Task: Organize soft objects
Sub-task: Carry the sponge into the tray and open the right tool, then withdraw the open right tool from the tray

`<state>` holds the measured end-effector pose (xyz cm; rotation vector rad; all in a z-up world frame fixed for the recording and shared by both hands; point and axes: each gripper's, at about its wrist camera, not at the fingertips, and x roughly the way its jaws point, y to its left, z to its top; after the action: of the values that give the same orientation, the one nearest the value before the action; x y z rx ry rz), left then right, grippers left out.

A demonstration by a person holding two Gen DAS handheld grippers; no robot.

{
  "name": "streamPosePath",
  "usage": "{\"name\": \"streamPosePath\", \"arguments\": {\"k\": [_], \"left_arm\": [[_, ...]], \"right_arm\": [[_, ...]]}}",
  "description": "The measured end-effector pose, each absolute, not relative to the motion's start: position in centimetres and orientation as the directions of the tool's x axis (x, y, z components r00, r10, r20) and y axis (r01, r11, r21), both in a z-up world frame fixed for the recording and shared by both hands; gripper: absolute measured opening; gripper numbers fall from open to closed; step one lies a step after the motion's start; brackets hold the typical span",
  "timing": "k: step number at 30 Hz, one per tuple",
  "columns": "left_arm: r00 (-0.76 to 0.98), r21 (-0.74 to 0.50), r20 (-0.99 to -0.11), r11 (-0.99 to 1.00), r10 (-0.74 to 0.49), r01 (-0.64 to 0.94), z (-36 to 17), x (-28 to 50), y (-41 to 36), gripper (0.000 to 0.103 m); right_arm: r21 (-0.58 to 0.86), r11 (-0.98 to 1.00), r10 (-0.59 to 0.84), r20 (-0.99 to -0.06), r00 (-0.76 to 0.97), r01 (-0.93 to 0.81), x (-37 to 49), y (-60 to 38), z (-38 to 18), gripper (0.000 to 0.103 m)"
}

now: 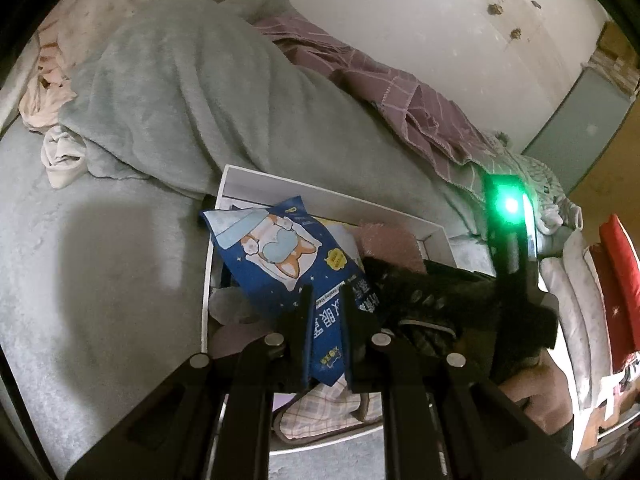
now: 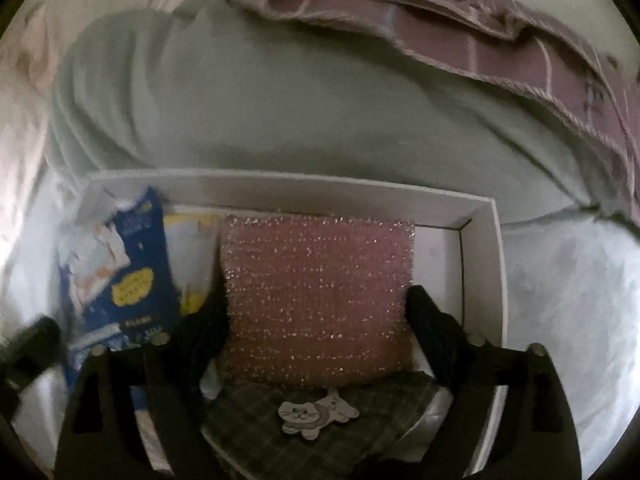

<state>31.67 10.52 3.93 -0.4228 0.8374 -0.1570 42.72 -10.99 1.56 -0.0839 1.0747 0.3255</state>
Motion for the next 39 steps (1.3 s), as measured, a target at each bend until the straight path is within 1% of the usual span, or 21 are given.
{"name": "streamPosePath", "arguments": {"k": [2, 4, 5, 7, 12, 15, 17, 19, 21, 22, 23, 25, 26, 28, 30, 34, 39], "left_arm": [[0.67, -0.425, -0.679, 0.905, -0.3, -0.025, 4.0, 31.5, 10.5, 0.01], [0.674, -0.431, -0.672, 0.902, -0.308, -0.018, 4.2, 31.4, 10.5, 0.01], [0.674, -0.436, -0.669, 0.9, -0.313, -0.014, 4.2, 31.4, 10.5, 0.01], [0.67, -0.439, -0.671, 0.898, -0.318, -0.013, 4.1, 31.4, 10.5, 0.01], [0.66, -0.427, -0.684, 0.904, -0.309, -0.018, 4.0, 31.7, 10.3, 0.011], [0.662, -0.43, -0.681, 0.903, -0.313, -0.017, 4.0, 31.8, 10.3, 0.011], [0.663, -0.43, -0.68, 0.903, -0.312, -0.017, 4.0, 31.9, 10.2, 0.011], [0.663, -0.421, -0.685, 0.907, -0.303, -0.02, 3.9, 32.0, 10.1, 0.011], [0.659, -0.4, -0.696, 0.916, -0.284, -0.027, 3.9, 32.1, 9.9, 0.011], [0.655, -0.387, -0.705, 0.922, -0.273, -0.032, 3.9, 32.1, 9.8, 0.011], [0.648, -0.373, -0.715, 0.927, -0.262, -0.037, 3.8, 32.1, 9.6, 0.011], [0.637, -0.36, -0.727, 0.932, -0.255, -0.037, 3.8, 32.1, 9.3, 0.011], [0.635, -0.359, -0.728, 0.933, -0.259, -0.031, 3.9, 32.0, 9.3, 0.011], [0.624, -0.359, -0.733, 0.933, -0.273, -0.014, 4.1, 31.7, 9.0, 0.011], [0.616, -0.343, -0.742, 0.939, -0.265, -0.008, 4.3, 31.4, 8.7, 0.011], [0.595, -0.291, -0.773, 0.956, -0.221, -0.023, 4.5, 30.8, 8.3, 0.011], [0.544, -0.213, -0.825, 0.976, -0.153, -0.048, 4.1, 29.8, 7.6, 0.011]], "right_arm": [[0.167, 0.952, 0.267, -0.863, 0.428, -0.257, 42.9, -12.2, 1.7, 0.098], [0.267, 0.941, 0.331, -0.85, 0.41, -0.208, 43.3, -13.6, 1.6, 0.101], [0.282, 0.939, 0.34, -0.848, 0.406, -0.197, 43.4, -14.0, 1.6, 0.103], [0.303, 0.935, 0.354, -0.848, 0.395, -0.186, 43.7, -14.3, 1.7, 0.103], [0.328, 0.931, 0.365, -0.846, 0.389, -0.16, 44.7, -14.7, 1.7, 0.103], [0.357, 0.924, 0.381, -0.819, 0.429, -0.138, 44.3, -15.4, 2.5, 0.103], [0.34, 0.929, 0.366, -0.797, 0.48, -0.143, 43.7, -15.8, 3.4, 0.103], [0.287, 0.948, 0.315, -0.787, 0.53, -0.139, 43.0, -15.9, 4.4, 0.103], [0.233, 0.964, 0.264, -0.771, 0.58, -0.129, 42.0, -15.9, 5.5, 0.099], [0.216, 0.969, 0.245, -0.766, 0.594, -0.12, 41.5, -15.8, 5.9, 0.091], [0.203, 0.973, 0.229, -0.765, 0.601, -0.112, 41.0, -15.9, 6.2, 0.081], [0.204, 0.973, 0.228, -0.77, 0.596, -0.108, 39.5, -15.6, 6.9, 0.07], [0.209, 0.971, 0.235, -0.774, 0.588, -0.112, 39.1, -15.6, 7.0, 0.067], [0.21, 0.97, 0.243, -0.782, 0.574, -0.125, 37.5, -15.1, 7.5, 0.063], [0.212, 0.965, 0.261, -0.78, 0.569, -0.151, 36.6, -14.7, 7.8, 0.063], [0.196, 0.964, 0.266, -0.777, 0.571, -0.181, 34.6, -13.9, 8.2, 0.063], [0.223, 0.943, 0.328, -0.746, 0.58, -0.247, 30.7, -13.7, 8.9, 0.062]]}}
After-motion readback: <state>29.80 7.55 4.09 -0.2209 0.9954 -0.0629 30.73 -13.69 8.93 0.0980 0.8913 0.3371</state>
